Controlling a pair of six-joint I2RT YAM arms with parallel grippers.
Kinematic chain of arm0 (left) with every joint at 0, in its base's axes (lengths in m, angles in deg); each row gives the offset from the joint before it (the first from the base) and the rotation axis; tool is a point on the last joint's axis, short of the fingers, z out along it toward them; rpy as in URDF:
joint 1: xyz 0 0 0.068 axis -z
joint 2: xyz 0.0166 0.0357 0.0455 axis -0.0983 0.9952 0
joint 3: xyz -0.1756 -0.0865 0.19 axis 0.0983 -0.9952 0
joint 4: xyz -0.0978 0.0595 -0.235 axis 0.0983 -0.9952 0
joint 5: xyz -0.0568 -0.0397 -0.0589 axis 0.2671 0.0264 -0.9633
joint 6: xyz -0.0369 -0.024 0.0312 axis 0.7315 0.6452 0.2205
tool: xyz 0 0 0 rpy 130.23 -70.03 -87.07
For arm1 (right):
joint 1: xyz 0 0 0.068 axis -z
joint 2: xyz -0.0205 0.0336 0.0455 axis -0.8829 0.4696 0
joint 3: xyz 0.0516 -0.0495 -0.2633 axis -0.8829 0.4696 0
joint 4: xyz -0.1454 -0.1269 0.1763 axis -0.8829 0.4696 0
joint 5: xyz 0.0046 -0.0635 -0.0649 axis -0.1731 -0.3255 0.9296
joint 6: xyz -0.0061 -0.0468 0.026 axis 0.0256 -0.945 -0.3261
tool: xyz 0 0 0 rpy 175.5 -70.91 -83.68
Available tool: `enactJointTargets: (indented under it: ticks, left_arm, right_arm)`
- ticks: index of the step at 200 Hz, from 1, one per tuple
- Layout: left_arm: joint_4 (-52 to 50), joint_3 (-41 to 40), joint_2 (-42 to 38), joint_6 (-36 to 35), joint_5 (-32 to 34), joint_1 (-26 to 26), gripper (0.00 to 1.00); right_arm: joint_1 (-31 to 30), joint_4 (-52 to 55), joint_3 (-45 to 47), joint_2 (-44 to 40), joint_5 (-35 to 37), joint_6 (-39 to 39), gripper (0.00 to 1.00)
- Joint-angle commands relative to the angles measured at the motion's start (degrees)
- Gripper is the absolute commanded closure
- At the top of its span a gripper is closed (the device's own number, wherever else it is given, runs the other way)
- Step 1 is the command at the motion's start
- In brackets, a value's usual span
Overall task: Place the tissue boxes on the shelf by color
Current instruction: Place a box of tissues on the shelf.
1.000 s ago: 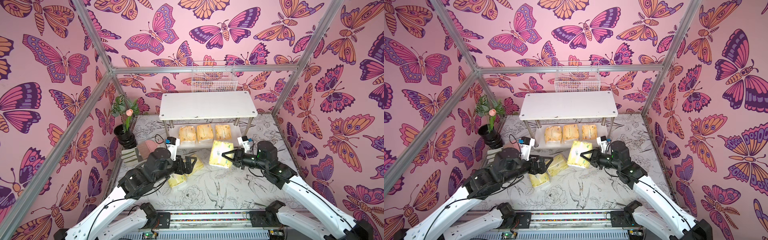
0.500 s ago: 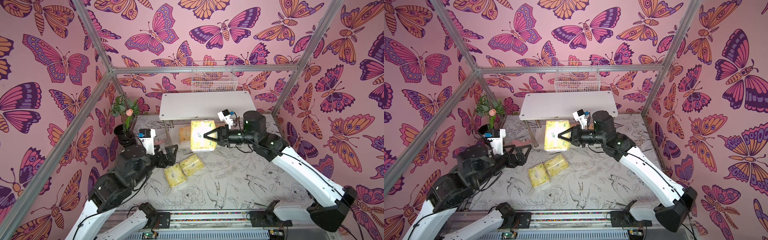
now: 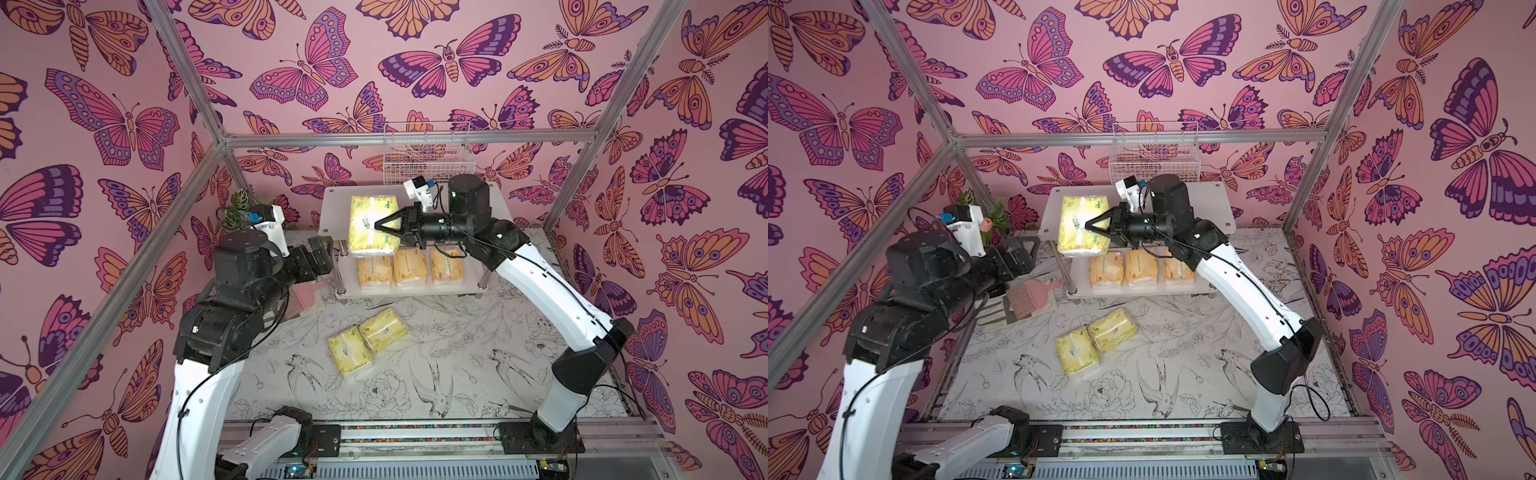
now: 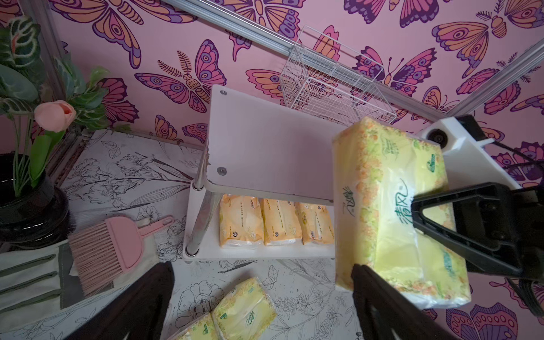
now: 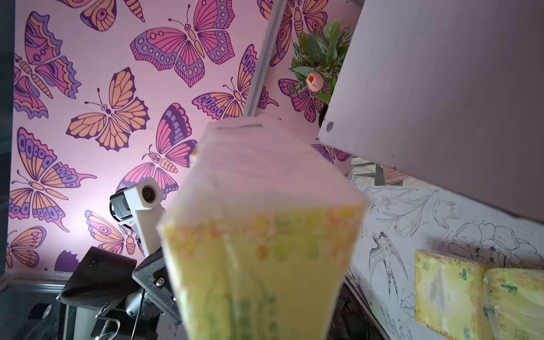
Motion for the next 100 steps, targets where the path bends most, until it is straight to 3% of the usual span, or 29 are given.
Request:
enactJointTargets:
  ticks: [1,35,100]
  left_arm:
    - [0.91,2.88,2.54,1.87,-10.57,-5.77,0.00]
    - [2.02,4.49,6.91,4.90,-17.30,-11.90,0.00]
    - [3.73,-0.84,6.51,5.61,-19.56,-13.36,0.00]
  right_arm:
    - [1.64,-1.47,-4.71,3.17,-0.81,1.89,0.87]
    - [3.30,-0.89,-13.63,10.73,-1.55,4.39,0.86]
    - [4.74,0.98,-26.45,22.00,-2.42,8.15,0.82]
